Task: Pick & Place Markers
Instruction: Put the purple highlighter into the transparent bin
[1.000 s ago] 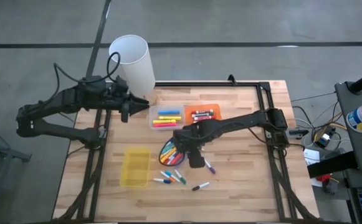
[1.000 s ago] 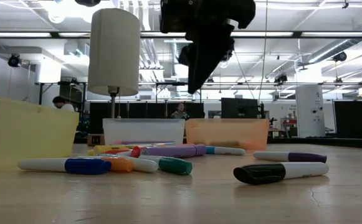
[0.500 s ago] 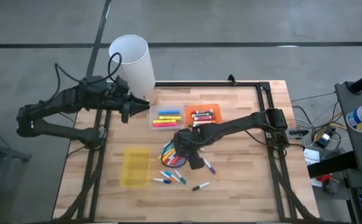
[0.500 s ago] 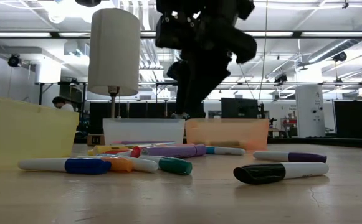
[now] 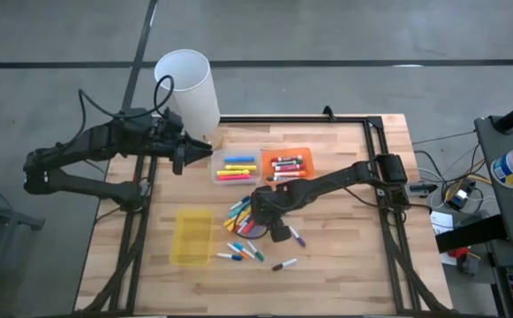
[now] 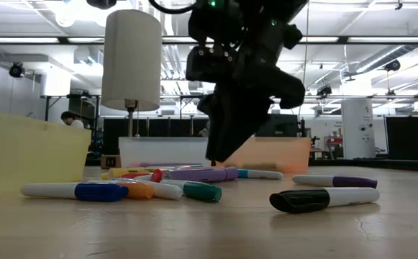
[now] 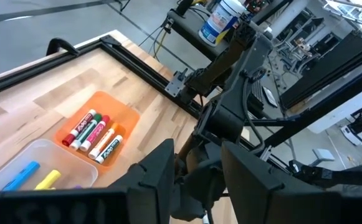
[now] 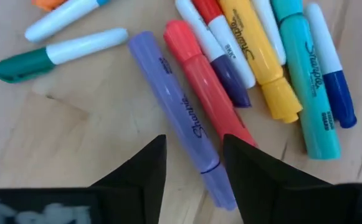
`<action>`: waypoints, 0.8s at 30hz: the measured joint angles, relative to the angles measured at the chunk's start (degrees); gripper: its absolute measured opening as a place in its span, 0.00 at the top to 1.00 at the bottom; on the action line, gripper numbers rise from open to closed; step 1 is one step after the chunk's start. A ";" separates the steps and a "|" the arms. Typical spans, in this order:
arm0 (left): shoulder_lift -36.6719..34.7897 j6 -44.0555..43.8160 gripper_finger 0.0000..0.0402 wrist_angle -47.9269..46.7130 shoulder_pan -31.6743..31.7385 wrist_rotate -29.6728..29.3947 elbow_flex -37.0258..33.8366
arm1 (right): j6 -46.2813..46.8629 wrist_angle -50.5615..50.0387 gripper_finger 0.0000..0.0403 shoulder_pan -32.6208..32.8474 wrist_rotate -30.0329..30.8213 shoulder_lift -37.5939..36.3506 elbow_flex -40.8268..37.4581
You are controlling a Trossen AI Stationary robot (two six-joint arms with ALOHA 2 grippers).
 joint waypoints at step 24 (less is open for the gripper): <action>0.27 -1.93 0.69 -0.42 0.00 -0.09 0.00 | 21.08 1.69 0.85 0.01 -4.05 0.25 -5.00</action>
